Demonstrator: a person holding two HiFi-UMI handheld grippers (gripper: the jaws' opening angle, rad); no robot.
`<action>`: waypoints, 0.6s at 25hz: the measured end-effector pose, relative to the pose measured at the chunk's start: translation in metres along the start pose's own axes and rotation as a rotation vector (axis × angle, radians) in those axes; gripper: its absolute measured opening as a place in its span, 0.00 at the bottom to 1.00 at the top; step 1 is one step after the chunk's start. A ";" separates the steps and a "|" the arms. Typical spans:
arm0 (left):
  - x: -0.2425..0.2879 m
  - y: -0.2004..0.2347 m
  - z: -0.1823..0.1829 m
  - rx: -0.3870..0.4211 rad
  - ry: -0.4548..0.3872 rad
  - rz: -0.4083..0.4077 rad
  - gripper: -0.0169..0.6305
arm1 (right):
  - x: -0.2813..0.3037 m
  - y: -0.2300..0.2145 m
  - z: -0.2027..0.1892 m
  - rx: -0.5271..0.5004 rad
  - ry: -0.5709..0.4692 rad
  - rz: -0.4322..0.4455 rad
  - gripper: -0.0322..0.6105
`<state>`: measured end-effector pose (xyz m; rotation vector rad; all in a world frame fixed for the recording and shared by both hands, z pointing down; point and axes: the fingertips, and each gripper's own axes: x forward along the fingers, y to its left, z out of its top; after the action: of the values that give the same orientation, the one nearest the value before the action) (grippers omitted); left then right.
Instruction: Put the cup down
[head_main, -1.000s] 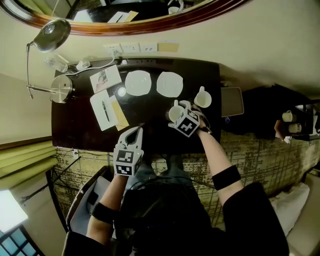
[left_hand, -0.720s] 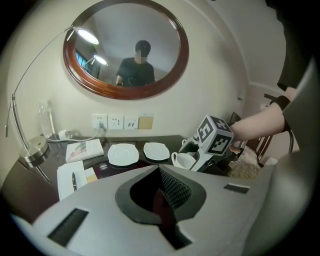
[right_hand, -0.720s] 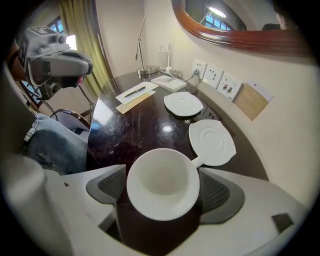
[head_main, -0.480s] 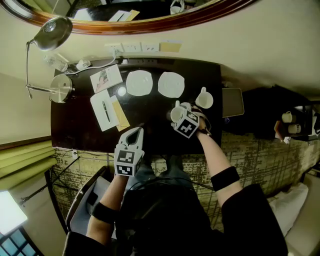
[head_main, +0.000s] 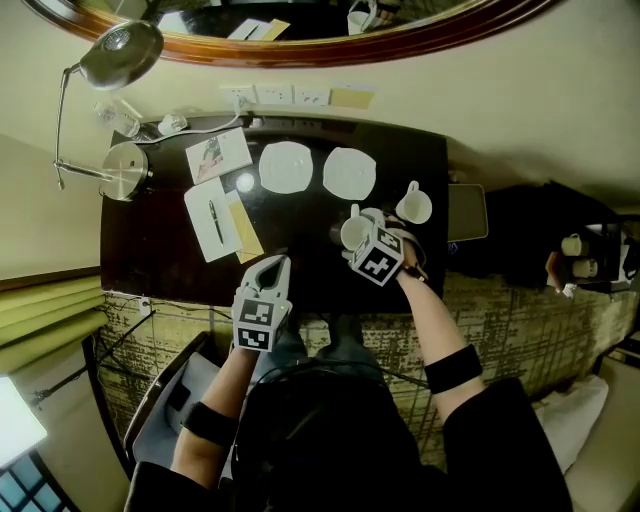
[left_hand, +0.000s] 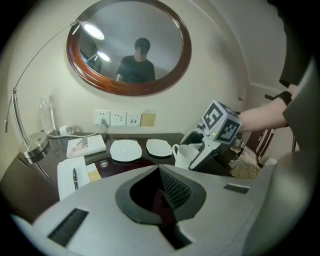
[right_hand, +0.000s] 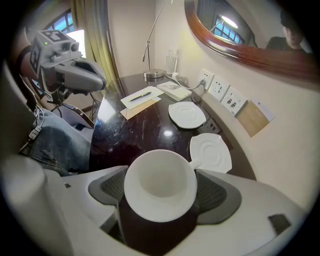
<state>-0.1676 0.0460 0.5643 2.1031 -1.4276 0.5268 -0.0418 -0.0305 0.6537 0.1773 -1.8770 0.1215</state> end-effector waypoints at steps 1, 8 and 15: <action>0.001 0.001 0.000 0.002 -0.001 0.000 0.03 | -0.003 -0.001 0.009 -0.004 -0.013 -0.002 0.72; 0.016 0.011 0.006 0.040 -0.010 0.004 0.03 | -0.020 -0.019 0.088 -0.057 -0.108 -0.020 0.72; 0.043 0.043 0.025 0.051 -0.026 0.027 0.03 | -0.009 -0.053 0.160 -0.112 -0.152 -0.026 0.72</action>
<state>-0.1915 -0.0134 0.5791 2.1409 -1.4733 0.5541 -0.1794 -0.1095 0.5955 0.1375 -2.0261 -0.0154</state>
